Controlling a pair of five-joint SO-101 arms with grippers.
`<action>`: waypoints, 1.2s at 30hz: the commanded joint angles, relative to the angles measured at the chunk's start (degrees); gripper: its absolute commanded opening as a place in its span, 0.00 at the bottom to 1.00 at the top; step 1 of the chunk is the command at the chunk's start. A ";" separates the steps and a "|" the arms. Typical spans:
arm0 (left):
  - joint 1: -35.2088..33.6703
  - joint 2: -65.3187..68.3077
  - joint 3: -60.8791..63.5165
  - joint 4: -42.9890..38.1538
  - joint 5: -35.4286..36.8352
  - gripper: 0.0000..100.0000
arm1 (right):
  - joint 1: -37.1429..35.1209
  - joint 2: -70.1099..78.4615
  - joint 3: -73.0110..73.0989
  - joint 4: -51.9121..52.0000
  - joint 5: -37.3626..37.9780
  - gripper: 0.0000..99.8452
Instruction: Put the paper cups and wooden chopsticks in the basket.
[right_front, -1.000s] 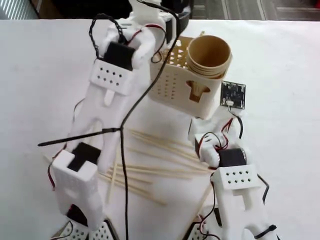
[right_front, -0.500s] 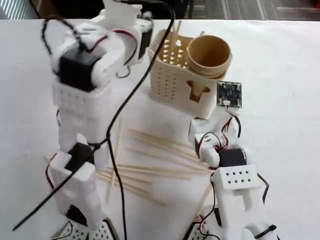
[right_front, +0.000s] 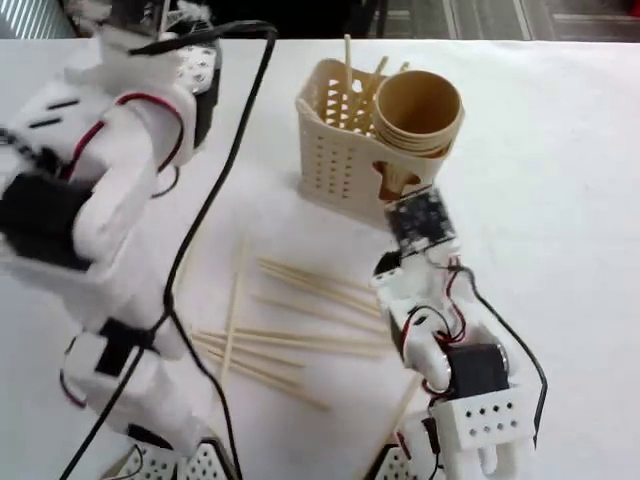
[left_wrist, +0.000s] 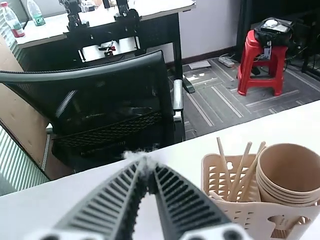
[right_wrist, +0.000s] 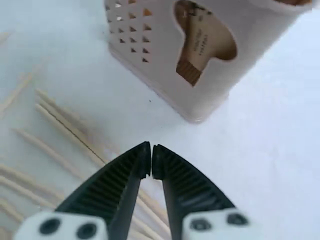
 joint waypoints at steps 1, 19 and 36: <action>-0.75 -10.77 10.02 0.18 -0.62 0.02 | -4.18 -0.13 -3.96 2.77 6.15 0.02; -2.33 -67.47 86.33 -14.59 -3.25 0.02 | -12.09 41.98 -29.01 11.74 15.56 0.09; -23.34 -114.42 156.40 -40.35 -2.99 0.02 | -19.21 62.64 -35.08 10.07 19.69 0.25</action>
